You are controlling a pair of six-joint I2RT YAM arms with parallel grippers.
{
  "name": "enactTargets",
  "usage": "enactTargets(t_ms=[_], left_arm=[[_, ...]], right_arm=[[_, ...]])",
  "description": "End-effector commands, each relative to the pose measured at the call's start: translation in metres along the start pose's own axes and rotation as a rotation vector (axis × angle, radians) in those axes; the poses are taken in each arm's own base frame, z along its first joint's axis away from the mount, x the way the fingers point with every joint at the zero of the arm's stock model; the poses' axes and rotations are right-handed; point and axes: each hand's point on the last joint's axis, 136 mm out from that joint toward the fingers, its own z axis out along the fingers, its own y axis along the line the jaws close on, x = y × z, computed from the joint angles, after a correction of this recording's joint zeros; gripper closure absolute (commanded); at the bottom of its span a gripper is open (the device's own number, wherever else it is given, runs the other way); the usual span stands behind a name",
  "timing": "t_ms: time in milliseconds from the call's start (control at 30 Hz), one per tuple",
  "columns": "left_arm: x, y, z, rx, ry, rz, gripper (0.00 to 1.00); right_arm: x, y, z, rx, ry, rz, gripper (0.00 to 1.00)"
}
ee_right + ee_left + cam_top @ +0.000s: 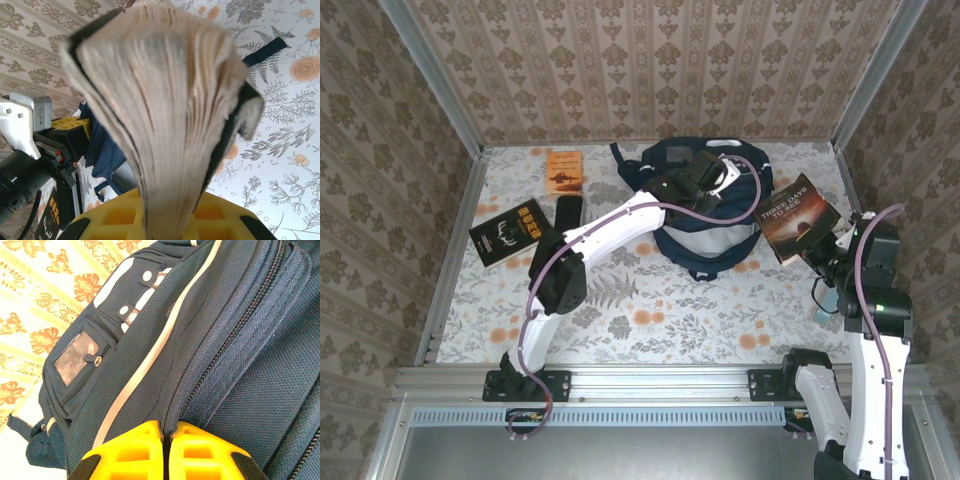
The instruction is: Pack books, pencil case, and school supplies into a backpack
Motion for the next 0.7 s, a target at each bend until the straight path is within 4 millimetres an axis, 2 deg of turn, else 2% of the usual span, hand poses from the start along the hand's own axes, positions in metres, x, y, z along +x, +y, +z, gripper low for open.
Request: enactTargets(t_ms=[0, 133, 200, 267, 367, 433, 533, 667], left_arm=[[-0.063, 0.062, -0.034, -0.203, -0.195, -0.175, 1.00], [-0.060, 0.064, -0.025, -0.231, -0.175, -0.181, 1.00], [-0.058, 0.062, -0.023, -0.225, -0.169, -0.185, 1.00], [-0.057, 0.061, -0.023, -0.221, -0.166, -0.187, 1.00], [-0.059, 0.062, -0.027, -0.216, -0.174, -0.197, 1.00], [-0.063, 0.061, -0.032, -0.200, -0.188, -0.205, 1.00], [-0.067, 0.059, -0.042, -0.179, -0.203, -0.210, 1.00], [-0.073, 0.055, -0.057, -0.157, -0.223, -0.212, 1.00]], right_arm=[[-0.002, -0.012, -0.016, 0.059, -0.051, 0.014, 0.91], [-0.010, -0.020, -0.036, 0.104, -0.143, 0.015, 0.91], [-0.012, -0.019, -0.038, 0.100, -0.152, 0.017, 0.91], [-0.009, -0.018, -0.033, 0.089, -0.134, 0.029, 0.91], [0.000, -0.014, -0.016, 0.039, -0.075, 0.062, 0.91], [0.009, 0.003, 0.003, -0.072, -0.003, 0.095, 0.91], [0.017, 0.039, 0.026, -0.312, 0.099, 0.188, 0.91], [0.015, 0.064, 0.045, -0.500, 0.135, 0.293, 0.90]])
